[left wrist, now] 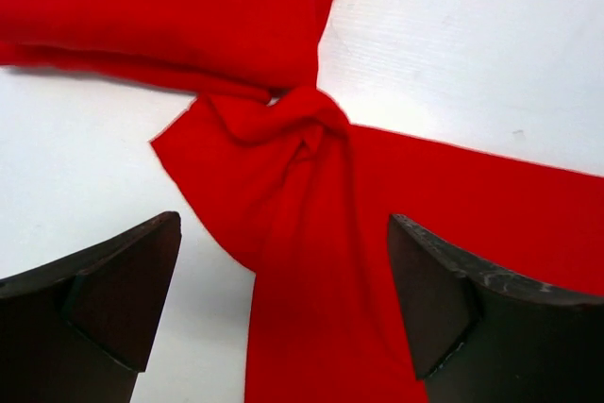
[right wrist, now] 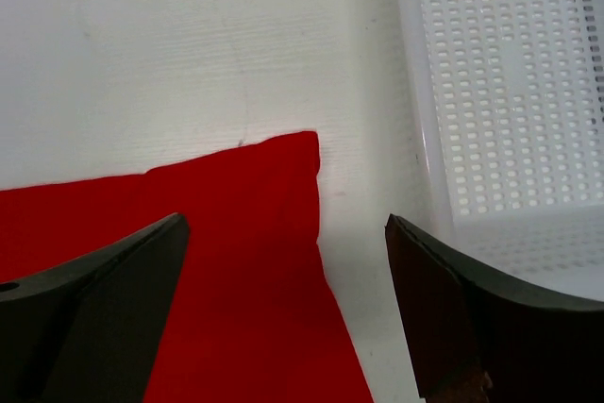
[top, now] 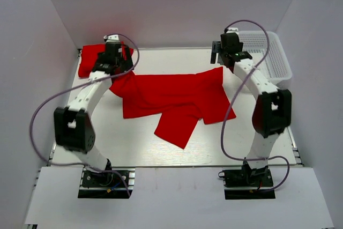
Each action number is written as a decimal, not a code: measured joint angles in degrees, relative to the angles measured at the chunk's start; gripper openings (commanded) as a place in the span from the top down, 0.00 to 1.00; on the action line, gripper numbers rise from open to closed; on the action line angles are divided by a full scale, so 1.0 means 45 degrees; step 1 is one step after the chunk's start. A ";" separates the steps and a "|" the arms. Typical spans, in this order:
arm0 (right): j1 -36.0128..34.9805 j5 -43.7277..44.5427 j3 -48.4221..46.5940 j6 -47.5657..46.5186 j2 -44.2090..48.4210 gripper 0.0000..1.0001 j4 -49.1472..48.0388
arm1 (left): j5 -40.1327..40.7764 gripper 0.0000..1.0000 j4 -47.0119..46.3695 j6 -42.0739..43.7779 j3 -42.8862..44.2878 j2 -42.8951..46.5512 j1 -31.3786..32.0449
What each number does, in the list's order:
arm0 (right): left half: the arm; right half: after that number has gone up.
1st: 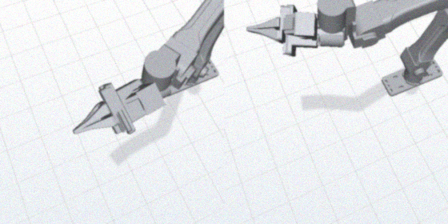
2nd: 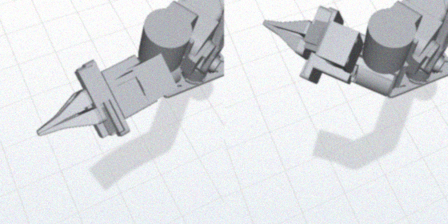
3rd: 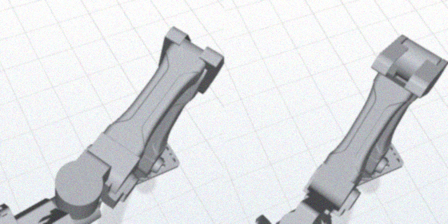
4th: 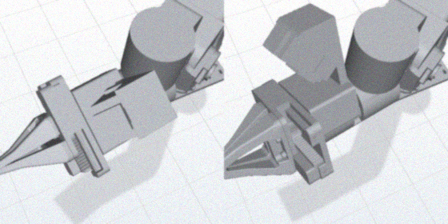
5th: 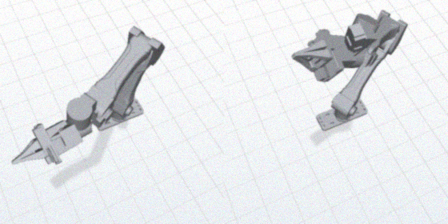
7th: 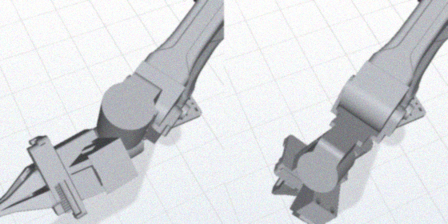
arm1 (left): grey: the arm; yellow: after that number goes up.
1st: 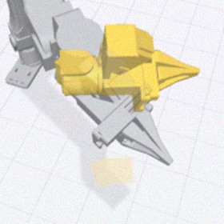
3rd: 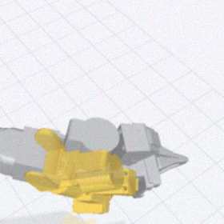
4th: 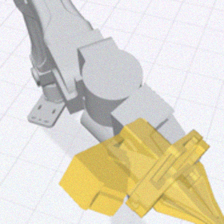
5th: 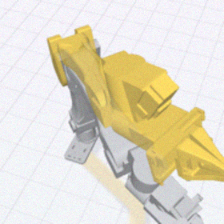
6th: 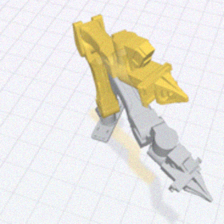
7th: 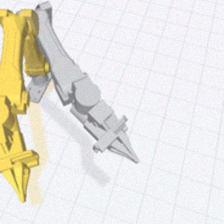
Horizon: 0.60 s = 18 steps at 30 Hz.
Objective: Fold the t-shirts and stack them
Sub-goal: Flatten out the tshirt
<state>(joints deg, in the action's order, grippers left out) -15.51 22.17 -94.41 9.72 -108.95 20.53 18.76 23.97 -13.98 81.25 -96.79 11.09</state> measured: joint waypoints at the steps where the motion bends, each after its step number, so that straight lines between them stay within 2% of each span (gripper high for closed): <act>1: 0.0000 -0.0112 0.0355 0.0039 0.0593 0.10 -0.0049 | -0.0063 0.00 -0.0024 -0.0015 -0.0384 0.0767 0.0000; 6: 0.0000 -0.0602 0.3623 0.0408 0.4153 0.10 -0.0554 | -0.0908 0.00 -0.0015 -0.0423 -0.3211 0.4886 0.0005; 9: 0.0005 -0.0787 0.5591 0.0743 0.5552 0.10 -0.0661 | -0.1715 0.00 0.0039 -0.0811 -0.4891 0.6368 0.0087; 13: 0.0010 -0.0947 0.7616 0.1161 0.6615 0.10 -0.0656 | -0.2312 0.00 0.0612 -0.1273 -0.6368 0.7150 0.0204; 18: 0.0015 -0.1078 0.9068 0.1501 0.8179 0.10 -0.0748 | -0.2433 0.00 0.1069 -0.1647 -0.6620 0.7553 0.0204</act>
<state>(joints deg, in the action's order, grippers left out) -15.44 17.32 -53.60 16.47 -72.14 17.17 7.81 28.77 -21.39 51.46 -62.81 12.01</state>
